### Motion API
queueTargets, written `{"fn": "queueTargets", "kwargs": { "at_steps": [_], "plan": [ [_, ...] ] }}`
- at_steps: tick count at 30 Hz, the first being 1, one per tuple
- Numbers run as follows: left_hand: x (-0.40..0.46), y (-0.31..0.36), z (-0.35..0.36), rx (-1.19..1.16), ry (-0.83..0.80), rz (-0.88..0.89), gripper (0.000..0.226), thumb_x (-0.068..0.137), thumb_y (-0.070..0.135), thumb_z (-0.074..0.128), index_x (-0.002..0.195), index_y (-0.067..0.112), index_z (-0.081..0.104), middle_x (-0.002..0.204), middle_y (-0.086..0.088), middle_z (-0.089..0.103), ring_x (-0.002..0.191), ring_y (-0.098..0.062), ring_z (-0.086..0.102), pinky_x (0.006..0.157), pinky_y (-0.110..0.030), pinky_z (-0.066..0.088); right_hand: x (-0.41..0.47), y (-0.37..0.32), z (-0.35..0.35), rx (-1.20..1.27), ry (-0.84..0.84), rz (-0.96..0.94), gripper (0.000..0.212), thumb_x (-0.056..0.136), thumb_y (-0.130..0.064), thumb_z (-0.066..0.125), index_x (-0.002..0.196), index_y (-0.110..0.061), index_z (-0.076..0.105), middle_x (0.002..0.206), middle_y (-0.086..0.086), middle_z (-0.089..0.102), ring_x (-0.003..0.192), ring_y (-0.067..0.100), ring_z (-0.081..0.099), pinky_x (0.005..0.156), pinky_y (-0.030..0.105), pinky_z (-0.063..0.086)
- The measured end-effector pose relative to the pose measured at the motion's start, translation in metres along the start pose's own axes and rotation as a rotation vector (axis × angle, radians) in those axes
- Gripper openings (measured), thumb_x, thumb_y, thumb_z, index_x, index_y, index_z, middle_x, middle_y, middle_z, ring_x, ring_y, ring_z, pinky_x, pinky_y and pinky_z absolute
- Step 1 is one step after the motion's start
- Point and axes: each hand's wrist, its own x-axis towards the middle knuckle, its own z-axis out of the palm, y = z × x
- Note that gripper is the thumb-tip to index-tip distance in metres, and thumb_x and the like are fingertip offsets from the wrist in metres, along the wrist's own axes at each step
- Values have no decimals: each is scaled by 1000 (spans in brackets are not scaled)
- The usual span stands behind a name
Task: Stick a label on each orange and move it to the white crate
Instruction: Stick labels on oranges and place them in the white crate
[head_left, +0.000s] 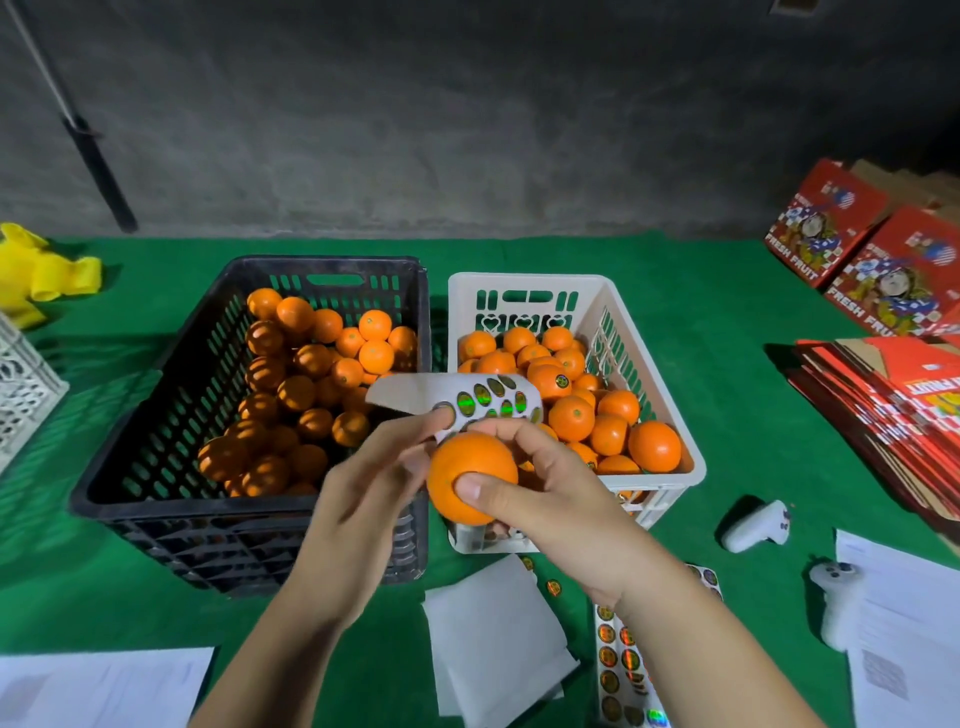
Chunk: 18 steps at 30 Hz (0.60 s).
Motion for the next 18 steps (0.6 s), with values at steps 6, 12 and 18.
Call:
{"fn": "queueTargets", "kwargs": {
  "at_steps": [6,12,18],
  "plan": [
    [10,-23,-10,-145,597,-58,19,84,34,81,89,25,66,83,10,74,78,-4,69,67,-16,54,8,15,-19,-145,90,-59,61,67,-61,84,124,-49,64,128,-7,61,105,11,68,86,39,64],
    [9,-38,-25,-213,534,-169,36,94,26,73,129,25,67,117,-8,77,102,-19,75,81,-36,62,49,37,-101,-407,515,-16,88,66,-76,73,138,-28,60,124,-1,66,107,22,69,90,47,60],
    [10,-39,-19,-211,412,-190,25,98,32,69,122,27,75,120,-6,78,110,-25,76,88,-38,65,89,73,-102,-882,383,28,65,94,-72,56,135,-21,62,98,7,63,92,32,65,69,36,48]
  ]
}}
